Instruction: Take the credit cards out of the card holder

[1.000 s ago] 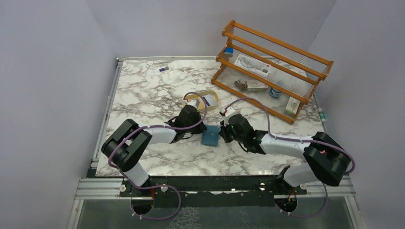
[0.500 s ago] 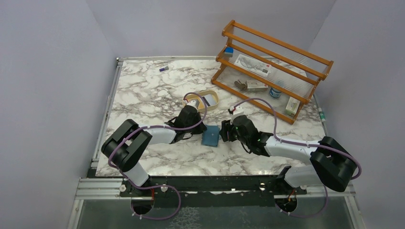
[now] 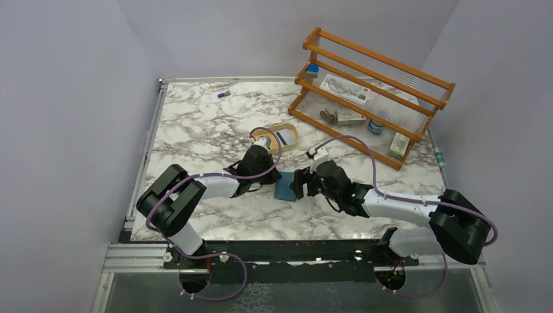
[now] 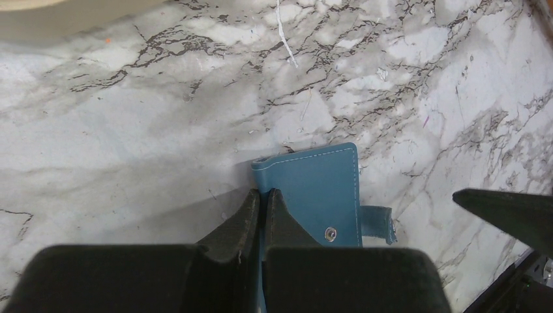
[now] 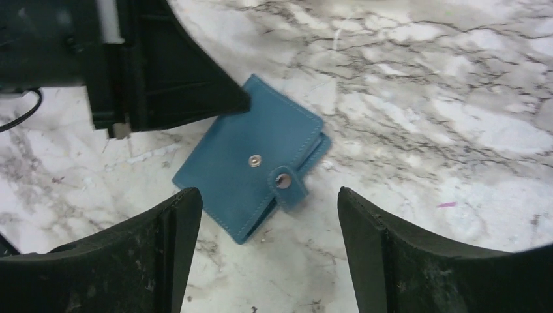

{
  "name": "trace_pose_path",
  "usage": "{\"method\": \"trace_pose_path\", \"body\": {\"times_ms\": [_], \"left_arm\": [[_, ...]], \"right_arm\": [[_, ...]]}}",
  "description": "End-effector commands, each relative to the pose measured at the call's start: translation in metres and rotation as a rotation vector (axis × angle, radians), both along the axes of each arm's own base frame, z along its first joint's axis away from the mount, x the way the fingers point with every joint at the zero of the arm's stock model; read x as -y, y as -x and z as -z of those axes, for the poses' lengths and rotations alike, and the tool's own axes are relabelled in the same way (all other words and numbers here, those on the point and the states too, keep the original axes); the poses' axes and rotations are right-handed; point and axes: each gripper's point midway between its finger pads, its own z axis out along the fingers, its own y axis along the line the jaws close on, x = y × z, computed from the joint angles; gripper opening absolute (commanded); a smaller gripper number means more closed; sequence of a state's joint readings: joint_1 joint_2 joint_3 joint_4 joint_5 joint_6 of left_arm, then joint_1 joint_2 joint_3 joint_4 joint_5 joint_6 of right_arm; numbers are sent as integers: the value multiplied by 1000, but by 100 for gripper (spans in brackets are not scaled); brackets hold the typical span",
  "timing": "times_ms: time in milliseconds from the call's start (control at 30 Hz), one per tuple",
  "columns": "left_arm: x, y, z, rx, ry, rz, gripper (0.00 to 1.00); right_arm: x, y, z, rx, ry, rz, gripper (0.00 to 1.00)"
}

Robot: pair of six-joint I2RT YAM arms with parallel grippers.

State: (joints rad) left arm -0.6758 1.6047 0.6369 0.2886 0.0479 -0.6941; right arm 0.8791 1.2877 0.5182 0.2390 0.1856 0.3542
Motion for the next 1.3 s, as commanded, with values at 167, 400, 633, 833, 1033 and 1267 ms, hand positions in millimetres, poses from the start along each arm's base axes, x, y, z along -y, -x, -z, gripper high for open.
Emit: {"method": "trace_pose_path", "body": {"times_ms": [167,400,633,833,1033,1267], "left_arm": [[-27,9,27,-57,-119,-50,0],[-29,11,28,-59,-130,-51,0],[-27,10,29,-61,-126,-47,0],[-27,10,29,-59,-129,-42,0],[-29,10,28,-55,-131,-46,0],[-29,11,28,-54,-129,-48,0]], "right_arm": [[-33,3,11,10,173,46,83],[-12,-6,27,-19,217,228,83],[8,-4,42,-36,293,295,82],[18,-3,54,-84,305,341,77],[27,-3,53,-105,260,363,51],[38,1,64,-147,265,406,29]]}}
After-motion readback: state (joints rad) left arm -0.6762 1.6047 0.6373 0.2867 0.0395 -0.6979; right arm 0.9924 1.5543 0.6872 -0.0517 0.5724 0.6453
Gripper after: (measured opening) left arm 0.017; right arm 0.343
